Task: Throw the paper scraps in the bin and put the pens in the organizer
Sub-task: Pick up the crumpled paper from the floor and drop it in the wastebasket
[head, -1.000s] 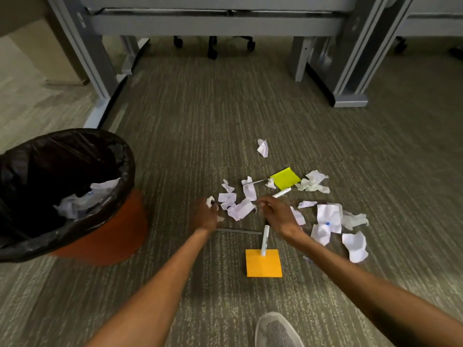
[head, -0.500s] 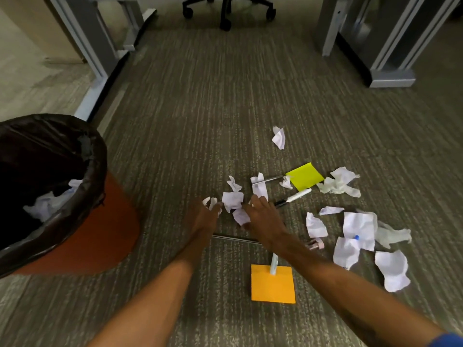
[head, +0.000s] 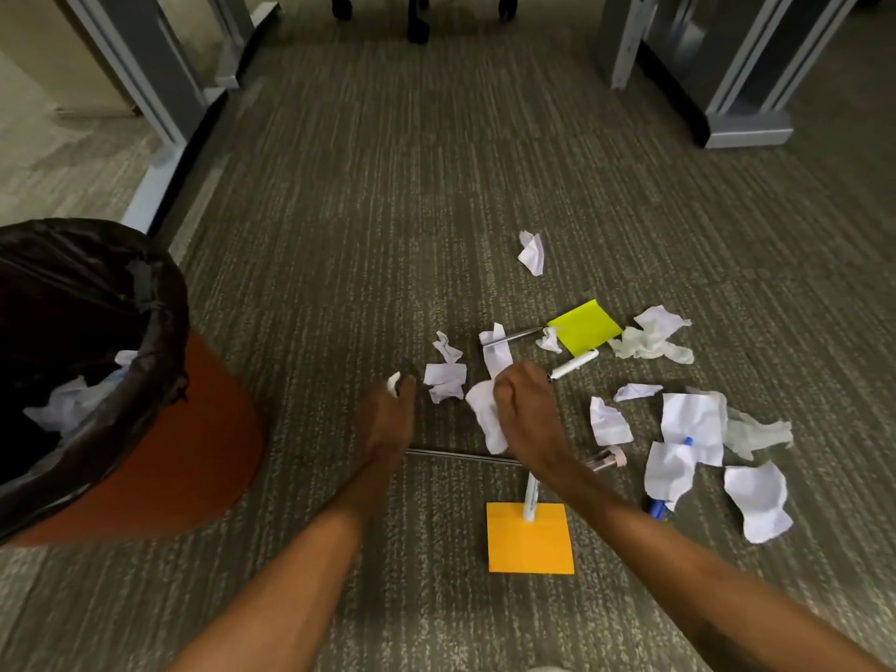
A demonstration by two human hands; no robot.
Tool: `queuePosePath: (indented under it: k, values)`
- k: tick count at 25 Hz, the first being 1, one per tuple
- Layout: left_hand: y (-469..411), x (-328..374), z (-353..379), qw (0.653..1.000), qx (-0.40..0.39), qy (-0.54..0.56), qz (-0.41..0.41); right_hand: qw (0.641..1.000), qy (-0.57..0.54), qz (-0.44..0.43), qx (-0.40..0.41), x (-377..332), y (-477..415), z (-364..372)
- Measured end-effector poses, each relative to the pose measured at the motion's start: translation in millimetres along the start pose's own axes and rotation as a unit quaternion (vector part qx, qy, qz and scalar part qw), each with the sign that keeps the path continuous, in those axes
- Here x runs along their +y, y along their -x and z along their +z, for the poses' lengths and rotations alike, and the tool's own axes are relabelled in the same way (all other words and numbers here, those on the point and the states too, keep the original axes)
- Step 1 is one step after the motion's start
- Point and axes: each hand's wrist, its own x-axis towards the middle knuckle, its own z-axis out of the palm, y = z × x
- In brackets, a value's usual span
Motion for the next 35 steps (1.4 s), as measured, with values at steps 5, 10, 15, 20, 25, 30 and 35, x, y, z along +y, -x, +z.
queuePosePath:
  k: [5,10,15,20,25,30,35]
  values:
    - [6.0,12.7,-4.4,0.996,-0.018,0.084,0.015,0.872,-0.333,0.336,0.125,7.3,-6.9,-14.6]
    - [6.4,14.0,1.5,0.987,-0.041,-0.017,0.156,0.802,-0.472,0.355,0.095,16.7,-9.2,-27.5]
    - [8.9,19.4,8.7,0.979,-0.023,-0.117,0.167,0.983,-0.061,0.163,-0.057,20.4,-3.3,-22.5]
    - [8.4,13.4,23.5,0.959,-0.084,-0.195,0.189,0.956,0.139,0.068,-0.249,9.4,-1.2,-3.6]
    - [11.3,8.8,28.9,0.943,-0.072,-0.238,0.222,0.923,0.245,-0.039,-0.295,13.0,-1.4,3.7]
    - [19.7,5.2,21.3,0.966,-0.077,-0.114,0.217,0.939,0.211,-0.009,-0.27,8.1,-0.1,2.7]
    - [22.7,9.8,9.4,0.989,-0.023,-0.067,0.132,0.965,0.015,0.138,-0.221,0.3,-12.9,-1.0]
